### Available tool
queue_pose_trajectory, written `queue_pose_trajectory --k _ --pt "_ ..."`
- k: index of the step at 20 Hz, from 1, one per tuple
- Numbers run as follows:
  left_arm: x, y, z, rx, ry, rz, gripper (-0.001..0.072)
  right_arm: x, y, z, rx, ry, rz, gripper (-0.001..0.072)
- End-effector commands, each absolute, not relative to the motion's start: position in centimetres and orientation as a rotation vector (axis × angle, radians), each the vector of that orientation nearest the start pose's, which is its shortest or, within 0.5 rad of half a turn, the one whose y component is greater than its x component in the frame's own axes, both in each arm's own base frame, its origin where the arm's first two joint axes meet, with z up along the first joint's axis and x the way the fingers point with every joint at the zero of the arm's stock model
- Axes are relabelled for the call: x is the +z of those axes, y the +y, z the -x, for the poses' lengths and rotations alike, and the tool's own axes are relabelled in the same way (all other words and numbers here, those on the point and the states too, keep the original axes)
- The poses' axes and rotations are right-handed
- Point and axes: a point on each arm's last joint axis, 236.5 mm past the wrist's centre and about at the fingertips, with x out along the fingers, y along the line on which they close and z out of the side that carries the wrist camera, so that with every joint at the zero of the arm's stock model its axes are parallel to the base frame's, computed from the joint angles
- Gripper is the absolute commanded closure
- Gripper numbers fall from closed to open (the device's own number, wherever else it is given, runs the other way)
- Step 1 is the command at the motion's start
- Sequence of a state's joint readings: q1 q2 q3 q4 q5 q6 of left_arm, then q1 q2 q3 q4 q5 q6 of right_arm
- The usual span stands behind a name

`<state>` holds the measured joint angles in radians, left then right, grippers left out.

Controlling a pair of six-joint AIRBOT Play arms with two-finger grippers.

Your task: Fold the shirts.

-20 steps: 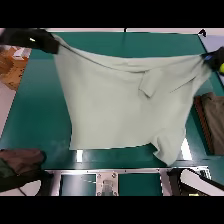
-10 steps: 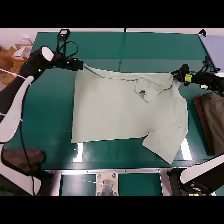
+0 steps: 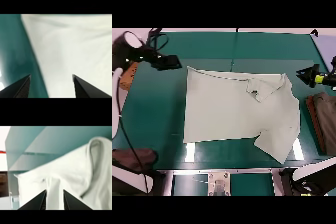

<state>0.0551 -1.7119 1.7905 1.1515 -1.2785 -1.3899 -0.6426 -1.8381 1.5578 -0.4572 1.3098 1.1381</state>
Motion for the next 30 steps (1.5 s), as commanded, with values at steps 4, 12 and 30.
queue_pose_trajectory --k 4,12,30 --pt "-0.1 -3.9 -34.3 -0.238 1.755 0.441 0.0114 0.4 -12.4 -41.7 0.245 0.98 -0.973 0.0462" --pt "-10.5 -12.4 -23.2 -0.314 1.739 0.763 0.0113 -1.1 -10.9 -38.8 0.224 0.984 -0.981 0.0461" --pt "-9.5 -5.7 -30.1 -0.316 1.468 0.585 0.0687 -6.7 -12.1 -24.9 -0.032 1.307 -1.083 0.0298"
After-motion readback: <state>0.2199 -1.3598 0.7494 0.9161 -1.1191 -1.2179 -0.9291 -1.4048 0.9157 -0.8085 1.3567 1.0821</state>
